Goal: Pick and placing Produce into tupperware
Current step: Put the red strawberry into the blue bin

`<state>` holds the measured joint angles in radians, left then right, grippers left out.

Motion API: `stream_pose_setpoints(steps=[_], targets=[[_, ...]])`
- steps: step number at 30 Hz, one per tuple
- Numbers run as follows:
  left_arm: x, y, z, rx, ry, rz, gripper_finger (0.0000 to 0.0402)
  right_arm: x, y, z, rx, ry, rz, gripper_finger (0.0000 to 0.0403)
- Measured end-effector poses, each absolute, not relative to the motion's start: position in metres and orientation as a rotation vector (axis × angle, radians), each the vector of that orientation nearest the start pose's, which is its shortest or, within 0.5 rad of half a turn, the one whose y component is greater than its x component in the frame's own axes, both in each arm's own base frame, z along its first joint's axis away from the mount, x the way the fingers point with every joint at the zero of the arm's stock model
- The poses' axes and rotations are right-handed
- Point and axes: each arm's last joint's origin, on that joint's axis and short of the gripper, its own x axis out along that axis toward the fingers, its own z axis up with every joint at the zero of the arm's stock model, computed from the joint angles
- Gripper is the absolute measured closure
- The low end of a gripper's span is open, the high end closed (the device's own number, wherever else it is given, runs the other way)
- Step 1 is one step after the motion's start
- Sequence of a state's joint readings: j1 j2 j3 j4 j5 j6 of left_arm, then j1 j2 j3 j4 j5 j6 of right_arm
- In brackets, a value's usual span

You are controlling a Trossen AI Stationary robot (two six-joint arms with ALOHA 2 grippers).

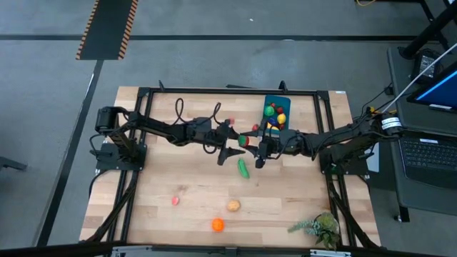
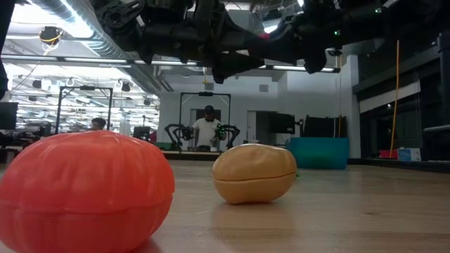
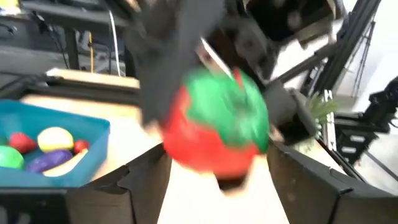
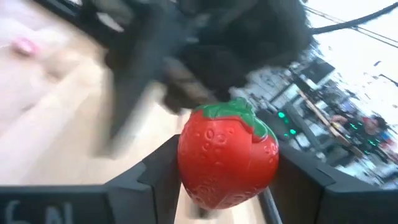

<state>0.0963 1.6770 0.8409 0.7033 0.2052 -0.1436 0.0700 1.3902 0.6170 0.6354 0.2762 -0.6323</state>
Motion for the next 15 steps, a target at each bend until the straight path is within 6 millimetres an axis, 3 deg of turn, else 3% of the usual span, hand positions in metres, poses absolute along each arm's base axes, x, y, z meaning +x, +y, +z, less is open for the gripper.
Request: stream_pose_setpoints(steps=[5, 15], targets=[[0.3500, 0.0269, 0.2046, -0.174, 0.209, -0.106, 0.0119, 0.2840, 0.0099, 0.2222, -0.656, 0.214, -0.208, 0.0203], [0.3489, 0.0322, 0.2015, -0.135, 0.238, -0.081, 0.0115, 0.2811, 0.0081, 0.2255, -0.656, 0.236, -0.281, 0.0205]])
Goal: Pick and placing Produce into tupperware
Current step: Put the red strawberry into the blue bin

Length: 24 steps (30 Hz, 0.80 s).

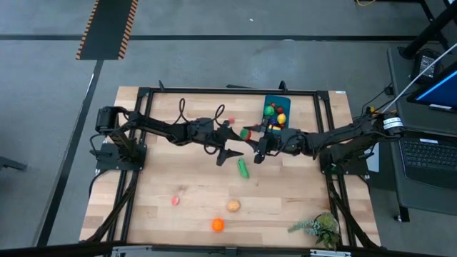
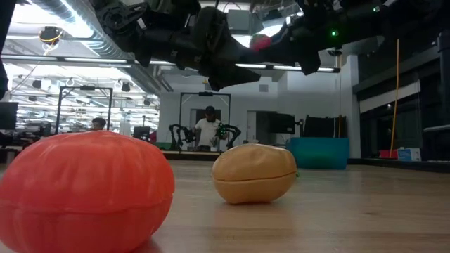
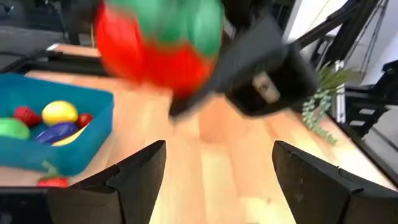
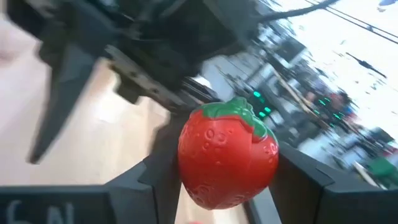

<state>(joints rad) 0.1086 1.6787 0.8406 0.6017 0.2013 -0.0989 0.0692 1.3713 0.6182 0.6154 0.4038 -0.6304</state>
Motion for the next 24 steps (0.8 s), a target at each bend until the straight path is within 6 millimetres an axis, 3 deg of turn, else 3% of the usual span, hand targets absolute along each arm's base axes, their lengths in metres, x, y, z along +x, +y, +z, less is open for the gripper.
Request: stream_pose_setpoints(steps=[5, 10, 17, 24], targets=[[0.342, 0.038, 0.191, -0.143, 0.268, -0.059, 0.0115, 0.274, 0.005, 0.231, -0.639, 0.277, -0.371, 0.0207], [0.331, 0.040, 0.183, -0.132, 0.189, -0.053, 0.0115, 0.262, 0.003, 0.233, -0.587, 0.364, -0.428, 0.0208], [0.303, 0.041, 0.177, -0.110, 0.092, -0.040, 0.0115, 0.246, 0.000, 0.241, -0.469, 0.396, -0.446, 0.0209], [0.277, 0.037, 0.185, -0.049, 0.041, -0.044, 0.0115, 0.232, -0.009, 0.238, -0.305, 0.457, -0.467, 0.0209]])
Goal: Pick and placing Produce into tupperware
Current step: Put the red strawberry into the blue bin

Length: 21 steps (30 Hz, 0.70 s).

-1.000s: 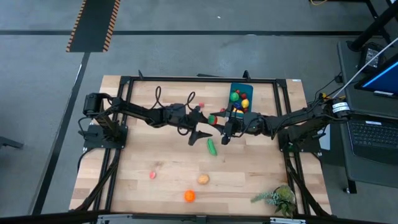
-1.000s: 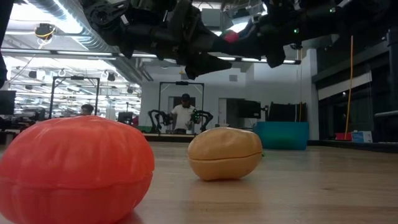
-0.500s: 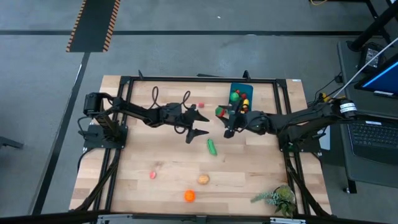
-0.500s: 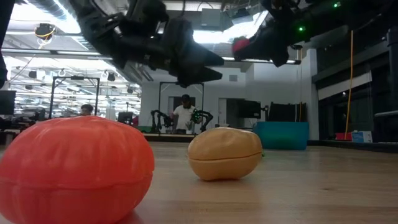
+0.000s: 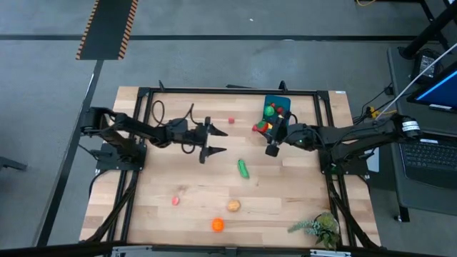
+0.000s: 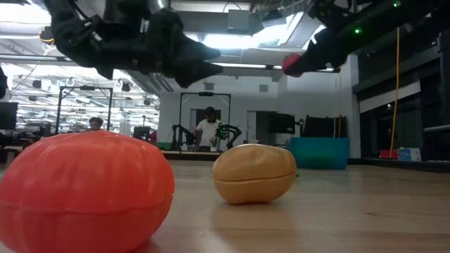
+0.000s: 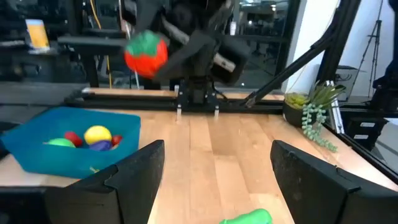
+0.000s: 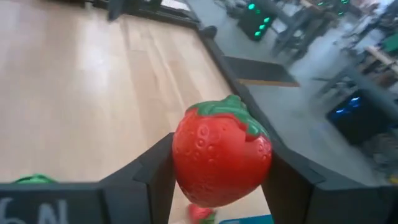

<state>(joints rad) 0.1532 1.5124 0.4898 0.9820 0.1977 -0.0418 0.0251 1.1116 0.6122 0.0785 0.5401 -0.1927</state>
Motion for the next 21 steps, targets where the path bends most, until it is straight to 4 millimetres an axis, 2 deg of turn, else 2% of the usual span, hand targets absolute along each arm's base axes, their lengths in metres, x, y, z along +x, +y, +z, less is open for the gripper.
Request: stream_pose_setpoints(steps=[5, 12, 21], targets=[[0.261, 0.035, 0.194, -0.005, 0.001, -0.032, 0.0115, 0.225, -0.018, 0.223, -0.224, 0.470, -0.485, 0.0209], [0.240, 0.033, 0.195, 0.011, -0.017, -0.005, 0.0115, 0.212, -0.034, 0.209, -0.114, 0.415, -0.487, 0.0209], [0.236, 0.032, 0.194, 0.014, -0.013, -0.002, 0.0115, 0.190, -0.054, 0.191, -0.032, 0.333, -0.495, 0.0209]])
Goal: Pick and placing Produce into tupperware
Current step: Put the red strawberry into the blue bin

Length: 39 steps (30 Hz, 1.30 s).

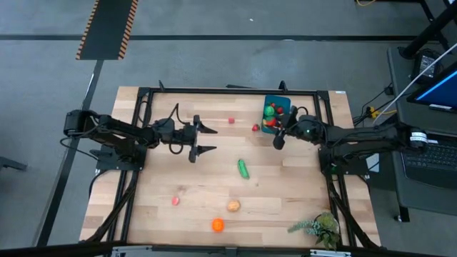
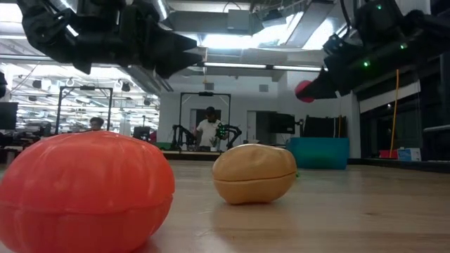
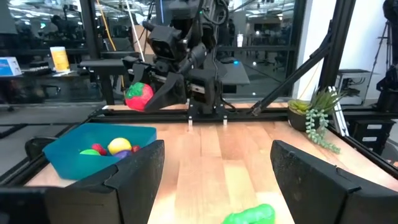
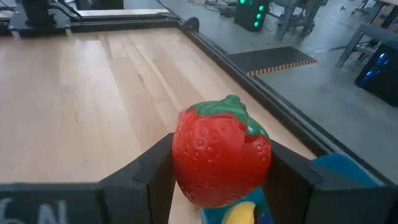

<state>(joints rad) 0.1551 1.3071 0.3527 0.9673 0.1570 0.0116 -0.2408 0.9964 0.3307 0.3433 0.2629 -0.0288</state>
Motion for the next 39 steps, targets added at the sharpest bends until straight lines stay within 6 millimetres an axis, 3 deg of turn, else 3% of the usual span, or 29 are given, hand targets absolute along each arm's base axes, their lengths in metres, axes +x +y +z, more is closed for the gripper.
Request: stream_pose_setpoints(steps=[8, 16, 26, 39], targets=[[0.236, 0.032, 0.193, 0.011, 0.005, 0.002, 0.0115, 0.170, -0.065, 0.177, 0.024, 0.273, -0.522, 0.0209], [0.236, 0.032, 0.193, 0.011, 0.005, 0.002, 0.0115, 0.160, -0.077, 0.177, 0.041, 0.273, -0.677, 0.0209], [0.236, 0.032, 0.193, 0.011, 0.005, 0.002, 0.0115, 0.165, -0.091, 0.192, 0.079, 0.529, -0.624, 0.0209], [0.236, 0.032, 0.192, 0.010, 0.005, 0.001, 0.0115, 0.197, -0.131, 0.200, 0.129, 0.937, -0.555, 0.0209]])
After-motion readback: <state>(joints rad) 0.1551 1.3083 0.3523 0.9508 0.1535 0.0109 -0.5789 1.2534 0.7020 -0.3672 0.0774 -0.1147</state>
